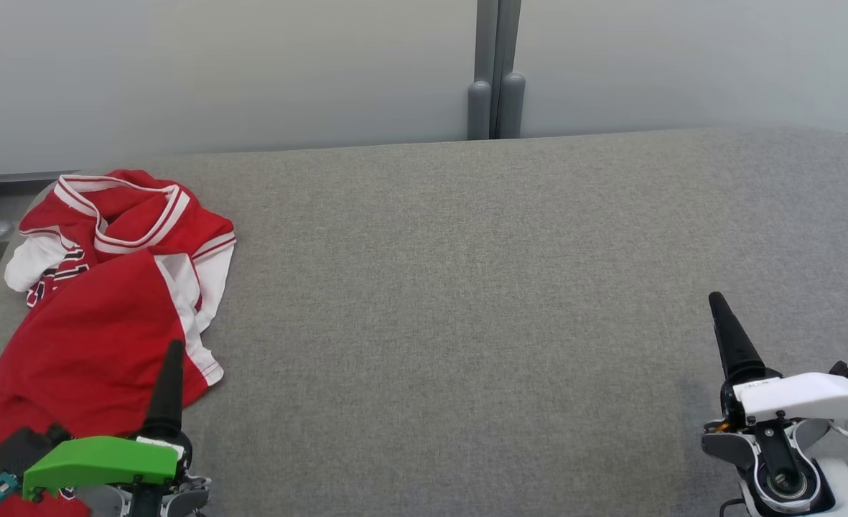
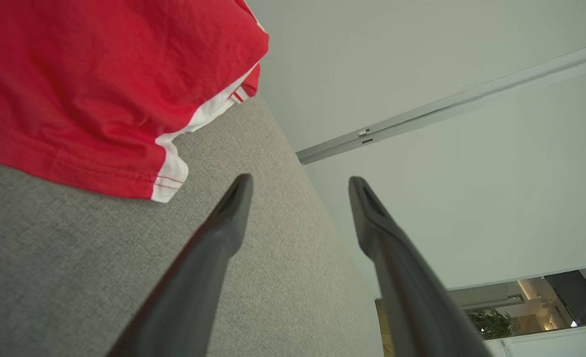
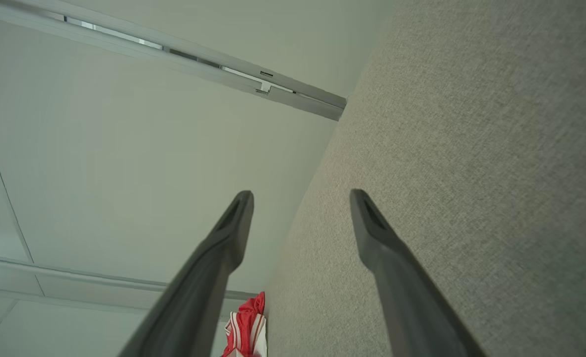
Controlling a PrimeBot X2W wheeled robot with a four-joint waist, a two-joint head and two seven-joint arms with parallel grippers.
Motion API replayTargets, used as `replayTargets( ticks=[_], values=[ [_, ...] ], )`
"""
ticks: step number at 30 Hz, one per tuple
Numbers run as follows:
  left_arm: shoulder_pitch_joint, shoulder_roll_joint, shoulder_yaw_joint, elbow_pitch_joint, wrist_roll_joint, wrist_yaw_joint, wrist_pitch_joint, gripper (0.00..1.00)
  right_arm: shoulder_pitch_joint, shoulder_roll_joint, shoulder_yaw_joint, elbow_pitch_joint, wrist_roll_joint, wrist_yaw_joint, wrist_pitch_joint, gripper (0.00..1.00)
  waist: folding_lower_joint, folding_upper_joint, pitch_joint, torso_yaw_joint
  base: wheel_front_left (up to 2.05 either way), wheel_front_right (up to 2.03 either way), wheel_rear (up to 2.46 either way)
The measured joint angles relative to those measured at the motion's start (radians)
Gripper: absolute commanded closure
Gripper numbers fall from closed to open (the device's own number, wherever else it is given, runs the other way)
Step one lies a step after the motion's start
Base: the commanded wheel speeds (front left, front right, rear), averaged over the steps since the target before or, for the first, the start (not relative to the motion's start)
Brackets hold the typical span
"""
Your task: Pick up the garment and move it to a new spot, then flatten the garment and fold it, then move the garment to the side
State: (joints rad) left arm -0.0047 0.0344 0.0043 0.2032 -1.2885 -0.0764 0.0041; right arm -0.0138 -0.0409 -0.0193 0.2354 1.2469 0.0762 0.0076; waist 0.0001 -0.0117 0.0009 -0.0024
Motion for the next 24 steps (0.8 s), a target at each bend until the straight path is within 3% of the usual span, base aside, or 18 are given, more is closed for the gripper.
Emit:
replayTargets(
  ticks=[24],
  values=[
    [0.038,0.018,-0.067,-0.097,0.443,0.078,-0.082,0.00,-0.001,-0.026,0.149,-0.072,-0.418,-0.069,-0.086,0.00,0.0000,0.0000,0.004,-0.003,0.00,0.00,0.00]
  ],
)
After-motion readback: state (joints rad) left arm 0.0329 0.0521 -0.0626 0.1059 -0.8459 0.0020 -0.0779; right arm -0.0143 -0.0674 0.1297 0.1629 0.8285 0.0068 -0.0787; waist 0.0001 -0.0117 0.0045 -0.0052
